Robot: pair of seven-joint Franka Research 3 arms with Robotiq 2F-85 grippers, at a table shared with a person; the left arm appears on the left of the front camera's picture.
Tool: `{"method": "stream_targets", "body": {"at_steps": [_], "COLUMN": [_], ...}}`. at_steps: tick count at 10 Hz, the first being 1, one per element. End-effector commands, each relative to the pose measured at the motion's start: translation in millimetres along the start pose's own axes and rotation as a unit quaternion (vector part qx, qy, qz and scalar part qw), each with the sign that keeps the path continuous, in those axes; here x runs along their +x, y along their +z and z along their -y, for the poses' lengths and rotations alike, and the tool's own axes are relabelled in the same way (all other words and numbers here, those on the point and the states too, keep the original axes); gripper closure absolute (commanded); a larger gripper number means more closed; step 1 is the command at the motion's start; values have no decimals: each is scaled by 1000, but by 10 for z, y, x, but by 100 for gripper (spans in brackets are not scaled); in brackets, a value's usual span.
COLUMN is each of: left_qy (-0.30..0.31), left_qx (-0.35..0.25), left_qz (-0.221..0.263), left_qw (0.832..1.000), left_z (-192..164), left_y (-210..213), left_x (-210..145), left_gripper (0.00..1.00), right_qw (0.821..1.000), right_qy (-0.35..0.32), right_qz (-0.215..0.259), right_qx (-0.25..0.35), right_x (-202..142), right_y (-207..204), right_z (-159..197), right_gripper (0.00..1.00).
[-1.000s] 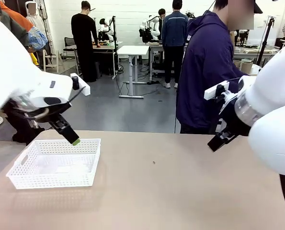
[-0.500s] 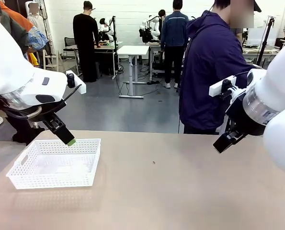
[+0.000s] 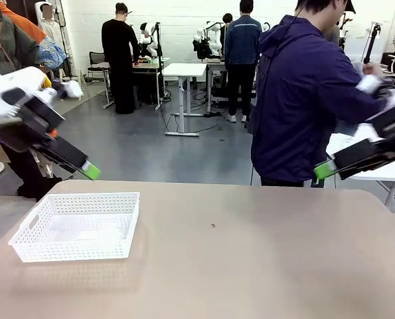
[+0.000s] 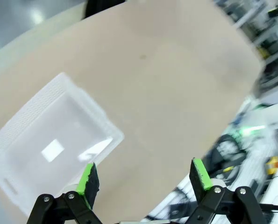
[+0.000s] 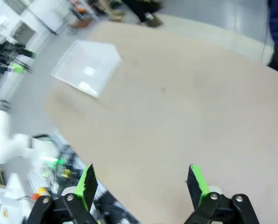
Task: Clean and organize the cups into the basket.
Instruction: Pick up the Organizing basket and move it to the center of the table, then pick up the Reusable plastic cup from the right side of the table and place it inside the Organizing basket.
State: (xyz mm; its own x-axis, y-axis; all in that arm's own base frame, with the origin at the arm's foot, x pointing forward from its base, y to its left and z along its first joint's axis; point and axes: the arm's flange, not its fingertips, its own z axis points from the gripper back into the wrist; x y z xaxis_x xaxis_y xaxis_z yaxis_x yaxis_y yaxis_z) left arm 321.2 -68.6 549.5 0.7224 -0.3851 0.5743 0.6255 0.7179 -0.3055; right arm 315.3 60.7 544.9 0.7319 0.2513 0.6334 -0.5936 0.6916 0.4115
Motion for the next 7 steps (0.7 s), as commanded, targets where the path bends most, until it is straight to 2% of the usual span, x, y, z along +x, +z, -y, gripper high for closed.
{"method": "stream_targets", "body": {"at_steps": [1,2,3,5,7], "left_qy": [179,215,251,297,326], "left_qx": [-231,-249,-242,-209,-179], "left_qz": [72,92,108,116,130], "left_qw": [954,940,931,924,919], "left_z": [-339,-574,-829,-1238,-1529], "left_y": [167,277,378,602,850], "left_x": [-15,-72,-189,-476,-845], "left_gripper": [0,0,0,0,0], "right_qw": [930,915,903,887,891], "right_qy": [-207,-246,-280,-335,-378], "right_qz": [53,69,83,93,104], "right_qx": [299,312,316,305,230], "right_x": [-18,-82,-197,-460,-788], "right_y": [177,273,406,599,845], "right_z": [459,721,1015,1490,1822], "right_gripper": [0,0,0,0,0]}}
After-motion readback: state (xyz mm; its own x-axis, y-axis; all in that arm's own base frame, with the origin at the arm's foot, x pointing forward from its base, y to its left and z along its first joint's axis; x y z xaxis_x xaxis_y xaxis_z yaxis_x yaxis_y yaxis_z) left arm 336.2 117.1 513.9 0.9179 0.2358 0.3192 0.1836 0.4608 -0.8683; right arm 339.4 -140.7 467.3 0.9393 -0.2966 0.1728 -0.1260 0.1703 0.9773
